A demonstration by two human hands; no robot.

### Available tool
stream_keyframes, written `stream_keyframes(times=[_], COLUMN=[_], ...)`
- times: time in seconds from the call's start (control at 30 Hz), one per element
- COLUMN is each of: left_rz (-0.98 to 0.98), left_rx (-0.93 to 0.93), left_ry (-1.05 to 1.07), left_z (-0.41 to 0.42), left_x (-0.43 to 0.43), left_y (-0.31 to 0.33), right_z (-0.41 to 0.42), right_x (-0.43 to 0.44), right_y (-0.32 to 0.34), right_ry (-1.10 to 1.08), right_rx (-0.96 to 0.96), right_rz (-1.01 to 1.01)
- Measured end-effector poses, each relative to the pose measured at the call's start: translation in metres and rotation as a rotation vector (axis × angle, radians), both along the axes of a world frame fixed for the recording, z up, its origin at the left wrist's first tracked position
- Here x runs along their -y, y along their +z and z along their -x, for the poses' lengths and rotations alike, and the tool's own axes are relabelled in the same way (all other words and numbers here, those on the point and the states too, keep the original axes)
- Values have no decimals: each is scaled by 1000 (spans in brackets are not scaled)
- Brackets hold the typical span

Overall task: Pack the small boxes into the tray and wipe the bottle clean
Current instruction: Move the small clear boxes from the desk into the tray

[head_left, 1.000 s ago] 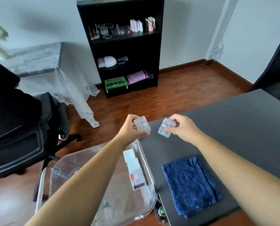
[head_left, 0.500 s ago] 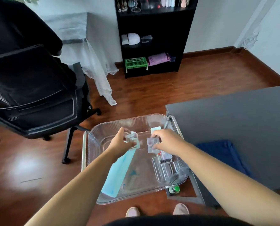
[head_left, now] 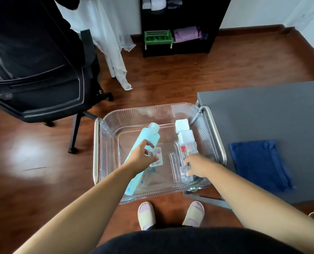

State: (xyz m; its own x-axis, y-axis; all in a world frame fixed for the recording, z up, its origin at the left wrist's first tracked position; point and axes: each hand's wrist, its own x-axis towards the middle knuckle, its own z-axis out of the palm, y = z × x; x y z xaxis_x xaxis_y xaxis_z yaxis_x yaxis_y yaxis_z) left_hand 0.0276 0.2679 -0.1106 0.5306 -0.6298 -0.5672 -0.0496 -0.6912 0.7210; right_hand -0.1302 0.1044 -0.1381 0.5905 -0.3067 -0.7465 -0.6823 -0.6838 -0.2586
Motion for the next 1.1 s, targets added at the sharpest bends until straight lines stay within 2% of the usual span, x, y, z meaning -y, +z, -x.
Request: stream_keyframes(times=[0.23, 0.47, 0.6, 0.8, 1.1], left_rz=[-24, -27, -21, -6, 17], left_rx=[22, 27, 18, 1, 4], left_ry=[-19, 16, 48, 95, 109], left_z=[2, -4, -4, -2, 1], left_x=[0, -3, -8, -19, -16], left_y=[-1, 2, 1, -5, -7], right_z=[-2, -1, -2, -7, 3], right_x=[2, 4, -8, -21, -8], right_y=[-5, 4, 4, -7, -4], right_ry=[71, 77, 247, 457, 455], right_rx=[-1, 131, 186, 154, 102], right_rz=[95, 107, 86, 59, 86])
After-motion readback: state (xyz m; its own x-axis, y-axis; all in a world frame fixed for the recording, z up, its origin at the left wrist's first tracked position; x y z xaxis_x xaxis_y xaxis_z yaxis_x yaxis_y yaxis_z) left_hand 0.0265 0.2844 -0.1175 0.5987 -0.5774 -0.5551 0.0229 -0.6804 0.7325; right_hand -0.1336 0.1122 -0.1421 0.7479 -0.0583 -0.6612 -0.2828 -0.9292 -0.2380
